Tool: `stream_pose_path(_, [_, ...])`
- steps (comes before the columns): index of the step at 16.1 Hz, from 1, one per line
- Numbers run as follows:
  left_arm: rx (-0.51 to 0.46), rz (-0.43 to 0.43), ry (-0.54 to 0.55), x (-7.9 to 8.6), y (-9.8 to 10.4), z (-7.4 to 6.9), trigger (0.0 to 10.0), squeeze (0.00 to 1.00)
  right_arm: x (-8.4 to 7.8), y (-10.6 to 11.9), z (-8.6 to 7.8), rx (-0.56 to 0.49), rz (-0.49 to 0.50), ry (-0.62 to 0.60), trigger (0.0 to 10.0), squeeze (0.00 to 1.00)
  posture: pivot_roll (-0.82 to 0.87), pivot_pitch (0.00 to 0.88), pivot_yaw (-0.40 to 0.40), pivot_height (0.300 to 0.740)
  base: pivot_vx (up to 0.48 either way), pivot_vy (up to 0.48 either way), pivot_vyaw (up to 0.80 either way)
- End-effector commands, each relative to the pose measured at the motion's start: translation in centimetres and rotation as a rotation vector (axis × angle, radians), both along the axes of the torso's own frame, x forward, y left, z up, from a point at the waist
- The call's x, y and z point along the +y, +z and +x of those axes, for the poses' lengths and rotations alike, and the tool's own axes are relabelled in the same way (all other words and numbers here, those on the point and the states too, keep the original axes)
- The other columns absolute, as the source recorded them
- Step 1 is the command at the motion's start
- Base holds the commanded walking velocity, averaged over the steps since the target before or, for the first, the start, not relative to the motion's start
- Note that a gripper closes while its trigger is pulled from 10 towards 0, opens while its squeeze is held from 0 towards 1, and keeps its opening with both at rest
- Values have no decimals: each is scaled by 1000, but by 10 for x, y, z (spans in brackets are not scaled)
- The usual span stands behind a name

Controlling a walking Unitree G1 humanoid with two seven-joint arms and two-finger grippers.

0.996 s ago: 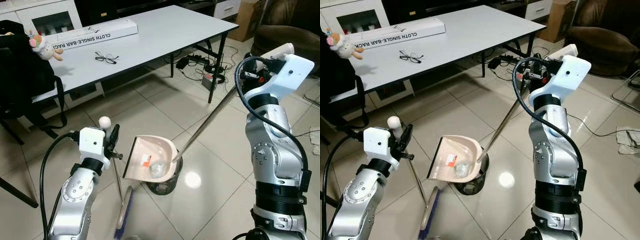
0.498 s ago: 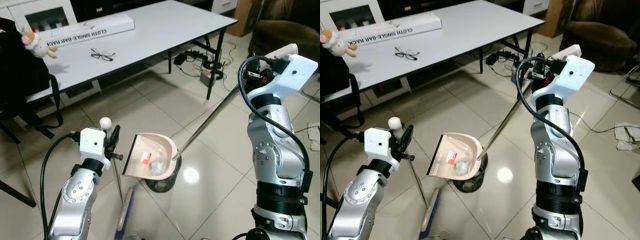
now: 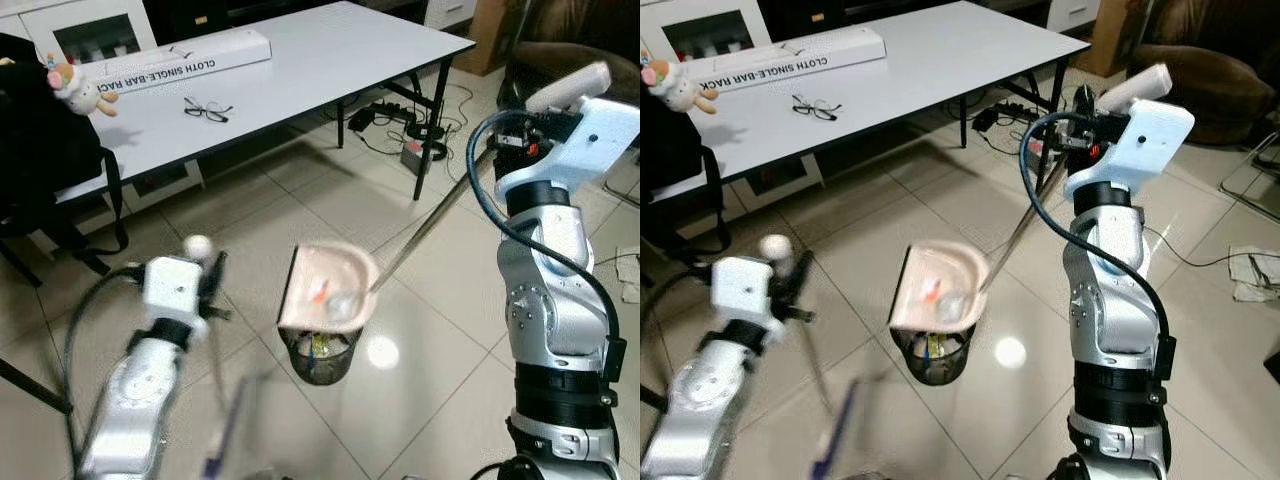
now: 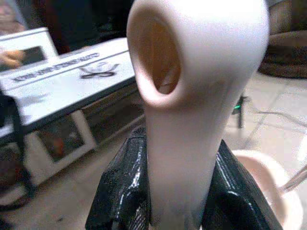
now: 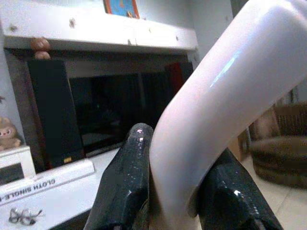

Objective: Sweep floor

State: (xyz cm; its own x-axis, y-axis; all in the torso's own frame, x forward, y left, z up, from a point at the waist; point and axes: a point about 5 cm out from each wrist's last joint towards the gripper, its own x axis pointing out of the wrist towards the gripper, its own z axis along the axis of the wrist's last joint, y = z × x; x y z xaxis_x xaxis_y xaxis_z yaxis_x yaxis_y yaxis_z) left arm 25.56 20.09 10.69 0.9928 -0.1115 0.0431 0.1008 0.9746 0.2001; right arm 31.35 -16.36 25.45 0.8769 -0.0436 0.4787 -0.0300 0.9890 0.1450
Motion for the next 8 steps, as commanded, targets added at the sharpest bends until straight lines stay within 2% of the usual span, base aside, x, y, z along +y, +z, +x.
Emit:
stream_pose_path(1, [-3, 36, 43, 11, -1, -2, 10000, 0, 13, 19, -3, -116, -62, 51, 10000, 0, -32, 35, 60, 740, 0, 0, 0])
stream_pose_path(4, [19, 34, 35, 7, -6, -5, 10000, 0, 36, 20, -7, -204, -217, 135, 10000, 0, -33, 40, 61, 740, 0, 0, 0])
stream_pose_path(7, [22, 30, 22, 2, -8, -4, 10000, 0, 52, 13, -9, -256, -289, 192, 10000, 0, -33, 42, 59, 740, 0, 0, 0])
stream_pose_path(8, [21, 30, 15, 0, -8, -4, 10000, 0, 64, 7, -11, -280, -328, 246, 10000, 0, -32, 43, 60, 740, 0, 0, 0])
